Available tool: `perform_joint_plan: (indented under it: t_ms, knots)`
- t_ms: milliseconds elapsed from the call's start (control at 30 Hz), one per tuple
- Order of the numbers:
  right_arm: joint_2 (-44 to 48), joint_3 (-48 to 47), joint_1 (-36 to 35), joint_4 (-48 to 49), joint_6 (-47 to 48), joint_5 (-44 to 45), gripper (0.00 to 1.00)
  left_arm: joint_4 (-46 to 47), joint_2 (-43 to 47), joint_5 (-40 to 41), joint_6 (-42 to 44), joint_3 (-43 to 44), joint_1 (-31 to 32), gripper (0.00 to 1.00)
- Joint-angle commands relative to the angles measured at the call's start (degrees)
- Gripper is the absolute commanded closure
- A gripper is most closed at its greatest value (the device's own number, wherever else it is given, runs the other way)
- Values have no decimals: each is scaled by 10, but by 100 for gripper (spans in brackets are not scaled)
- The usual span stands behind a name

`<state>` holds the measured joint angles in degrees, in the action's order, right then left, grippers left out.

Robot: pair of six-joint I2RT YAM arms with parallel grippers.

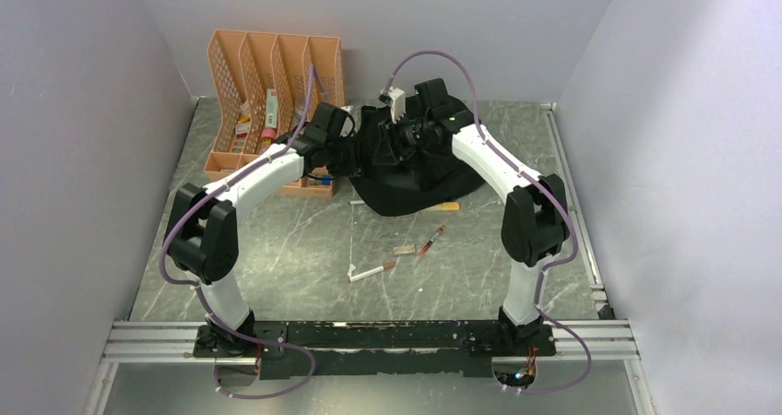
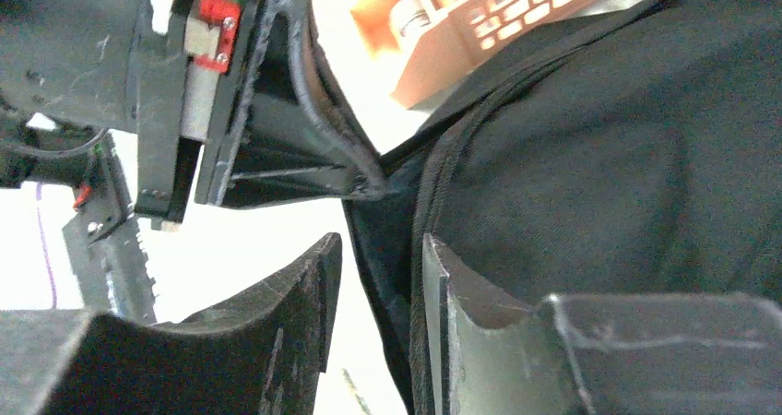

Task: Pack the student bag
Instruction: Zip the student bag at the center of the board.

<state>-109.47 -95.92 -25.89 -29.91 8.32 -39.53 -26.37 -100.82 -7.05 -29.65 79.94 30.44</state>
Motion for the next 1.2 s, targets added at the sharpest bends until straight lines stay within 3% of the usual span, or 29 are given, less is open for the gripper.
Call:
perform_joint_plan:
  t_ms: [0, 133, 367, 533, 800, 1167]
  knots:
    - [9, 43, -1, 46, -33, -95, 57, 6, 24, 4, -7, -7, -3, 95]
    - [57, 90, 0, 111, -61, -54, 58, 7, 29, 13, -4, -18, -7, 95]
    - [213, 239, 1, 261, -118, 177, 58, 18, 25, -10, -3, -31, -18, 95]
    - [285, 315, 4, 332, -140, 226, 58, 22, 20, -21, -1, -34, -20, 95]
    - [233, 310, 3, 269, -137, 298, 63, 34, 9, -43, -3, -32, -22, 95]
    - [120, 299, -12, 231, -124, 236, 67, 35, 14, -47, 37, -50, -20, 95]
